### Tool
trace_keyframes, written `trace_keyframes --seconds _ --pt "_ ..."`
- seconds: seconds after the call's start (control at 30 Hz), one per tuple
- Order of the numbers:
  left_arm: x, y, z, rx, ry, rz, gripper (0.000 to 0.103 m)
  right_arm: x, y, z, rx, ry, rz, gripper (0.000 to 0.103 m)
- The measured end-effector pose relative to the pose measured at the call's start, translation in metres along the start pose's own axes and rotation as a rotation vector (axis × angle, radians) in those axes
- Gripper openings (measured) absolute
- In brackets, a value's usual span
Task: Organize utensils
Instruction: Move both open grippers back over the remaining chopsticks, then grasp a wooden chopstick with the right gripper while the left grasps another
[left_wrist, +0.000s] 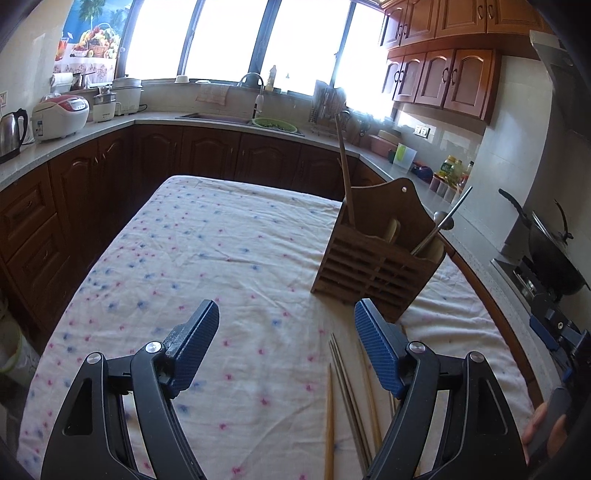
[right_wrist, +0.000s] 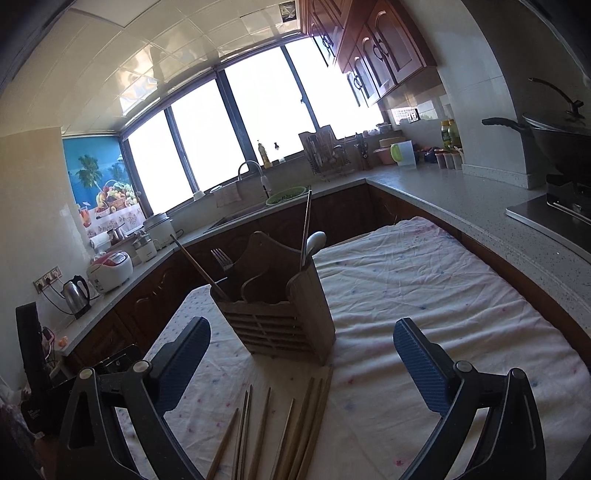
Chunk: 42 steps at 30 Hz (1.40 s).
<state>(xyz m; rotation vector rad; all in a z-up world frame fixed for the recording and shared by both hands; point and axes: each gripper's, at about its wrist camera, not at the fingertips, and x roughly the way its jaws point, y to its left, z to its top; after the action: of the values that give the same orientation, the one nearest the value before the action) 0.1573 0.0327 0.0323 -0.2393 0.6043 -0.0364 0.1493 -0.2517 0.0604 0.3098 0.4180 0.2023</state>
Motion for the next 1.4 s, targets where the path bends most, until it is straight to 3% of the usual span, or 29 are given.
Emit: trace_keyframes --seconds 0.47,0.83,0.9,0.97,1.07,1.2,1.27,1.4 --pt "0.004 0.004 -0.036 0.012 0.091 -0.003 0.078 0.0 -0.01 -0.044 -0.003 0.118 -0.036 0.1" --pt "0.03 -0.014 -0.058 0.103 0.214 0.013 0.077 0.022 -0.016 -0.058 -0.001 0.207 -0.058 0.1" --pt "0.037 -0.019 -0.061 0.13 0.24 0.021 0.077 0.03 -0.016 -0.06 -0.002 0.227 -0.064 0.096" --pt "0.044 -0.023 -0.064 0.151 0.264 0.024 0.077 0.038 -0.016 -0.062 -0.006 0.252 -0.068 0.083" --pt "0.054 -0.029 -0.068 0.172 0.298 0.009 0.065 0.052 -0.016 -0.064 -0.01 0.294 -0.075 0.069" --pt "0.07 -0.035 -0.074 0.189 0.354 -0.005 0.041 0.073 -0.019 -0.066 -0.011 0.341 -0.085 0.055" --pt "0.074 -0.036 -0.076 0.189 0.361 -0.025 0.039 0.084 -0.02 -0.066 -0.01 0.367 -0.086 0.043" --pt "0.078 -0.043 -0.077 0.223 0.361 -0.012 0.035 0.105 -0.021 -0.071 -0.015 0.426 -0.092 0.03"
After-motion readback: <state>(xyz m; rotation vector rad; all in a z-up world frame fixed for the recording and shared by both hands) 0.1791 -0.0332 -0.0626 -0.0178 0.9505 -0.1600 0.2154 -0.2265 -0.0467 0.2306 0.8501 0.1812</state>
